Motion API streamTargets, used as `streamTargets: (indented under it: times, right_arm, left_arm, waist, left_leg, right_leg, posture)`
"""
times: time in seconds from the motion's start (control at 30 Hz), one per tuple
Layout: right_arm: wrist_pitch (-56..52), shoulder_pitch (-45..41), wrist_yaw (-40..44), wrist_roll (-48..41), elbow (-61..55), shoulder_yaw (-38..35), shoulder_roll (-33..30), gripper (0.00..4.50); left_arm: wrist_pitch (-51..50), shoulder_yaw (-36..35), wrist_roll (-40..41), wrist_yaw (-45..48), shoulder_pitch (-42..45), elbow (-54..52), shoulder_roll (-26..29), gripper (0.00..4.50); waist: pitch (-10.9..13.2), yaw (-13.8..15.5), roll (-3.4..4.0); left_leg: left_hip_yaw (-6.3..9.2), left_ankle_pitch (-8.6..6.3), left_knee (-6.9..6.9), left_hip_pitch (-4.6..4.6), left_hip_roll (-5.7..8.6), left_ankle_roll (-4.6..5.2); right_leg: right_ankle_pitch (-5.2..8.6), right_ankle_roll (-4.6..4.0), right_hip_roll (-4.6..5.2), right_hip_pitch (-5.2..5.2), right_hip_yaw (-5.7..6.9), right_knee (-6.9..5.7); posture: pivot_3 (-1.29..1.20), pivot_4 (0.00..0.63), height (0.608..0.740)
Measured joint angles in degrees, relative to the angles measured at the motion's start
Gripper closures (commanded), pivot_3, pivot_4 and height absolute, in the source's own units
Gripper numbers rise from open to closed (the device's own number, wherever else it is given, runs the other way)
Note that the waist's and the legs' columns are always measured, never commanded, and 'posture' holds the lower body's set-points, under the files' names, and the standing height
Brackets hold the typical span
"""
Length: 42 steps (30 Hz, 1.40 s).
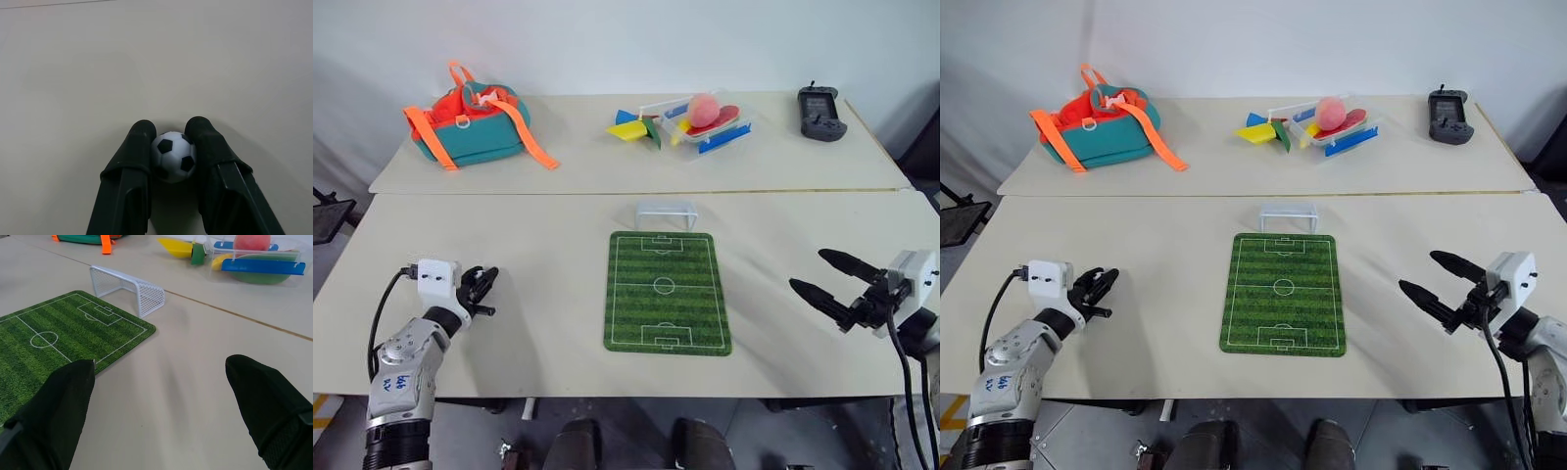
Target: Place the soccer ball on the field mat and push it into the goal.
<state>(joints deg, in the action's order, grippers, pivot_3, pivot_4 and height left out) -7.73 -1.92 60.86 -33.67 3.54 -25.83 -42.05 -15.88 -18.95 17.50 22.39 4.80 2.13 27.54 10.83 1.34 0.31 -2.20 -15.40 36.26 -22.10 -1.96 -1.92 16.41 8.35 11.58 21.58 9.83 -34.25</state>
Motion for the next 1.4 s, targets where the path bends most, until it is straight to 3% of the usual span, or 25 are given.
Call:
streamTargets:
  times: [0.13,0.23,0.43,0.73,1.0,1.4]
  right_arm:
    - [-1.3,2.9,3.9,-2.6,-2.7,-1.5,-1.0,0.00]
    - [-2.2,5.5,7.4,-4.3,-5.2,-1.8,-2.1,0.00]
    - [2.5,12.8,14.4,-4.1,-8.0,-3.0,-2.3,0.00]
    - [6.5,25.7,21.1,-5.6,-12.6,-6.9,-1.0,0.00]
    - [6.6,33.7,20.1,-5.9,-16.3,-11.0,0.9,0.00]
    - [6.5,37.2,15.8,-5.8,-19.7,-12.9,2.8,0.00]
  left_arm:
    - [1.0,7.2,2.0,9.3,-2.5,-7.5,-0.1,3.63]
    - [-1.1,11.5,3.2,11.2,0.6,-11.2,-1.7,3.63]
    - [-1.8,21.1,2.7,16.0,8.7,-12.6,-3.6,3.63]
    - [-2.9,37.7,0.3,25.7,12.7,-12.7,-6.4,3.63]
    - [-0.4,42.6,-4.4,28.4,14.7,-9.8,-7.2,3.63]
    - [5.0,43.8,-10.0,29.9,15.0,-5.1,-7.1,3.63]
  waist:
    - [0.0,0.5,-0.02]
    - [0.0,0.6,-0.08]
    - [0.0,0.5,-0.09]
    - [0.1,0.3,-0.15]
    - [0.1,0.3,-0.17]
    - [0.1,0.5,-0.18]
  left_leg:
    - [-0.01,-0.04,0.03,-0.12,0.01,0.01]
    - [-0.01,-0.04,0.09,-0.12,0.00,0.02]
    - [-0.07,-0.05,0.13,-0.10,0.02,0.03]
    - [-0.12,-0.06,0.19,-0.08,0.02,0.04]
    - [-0.12,-0.11,0.25,-0.10,0.01,0.11]
    - [-0.12,-0.15,0.26,-0.12,0.02,0.16]
  right_leg:
    - [-0.03,0.06,-0.02,0.00,-0.01,0.16]
    - [-0.06,0.08,-0.04,-0.01,-0.04,0.18]
    - [-0.09,0.14,-0.04,-0.03,-0.14,0.19]
    - [-0.10,0.14,-0.06,-0.04,-0.21,0.25]
    - [-0.12,0.13,-0.06,-0.05,-0.26,0.31]
    - [-0.12,0.13,-0.05,-0.05,-0.27,0.34]
  posture:
    - [0.00,0.150,0.740]
    - [0.00,0.150,0.740]
    - [0.00,0.150,0.740]
    - [0.00,0.150,0.740]
    - [0.00,0.150,0.740]
    - [0.00,0.150,0.740]
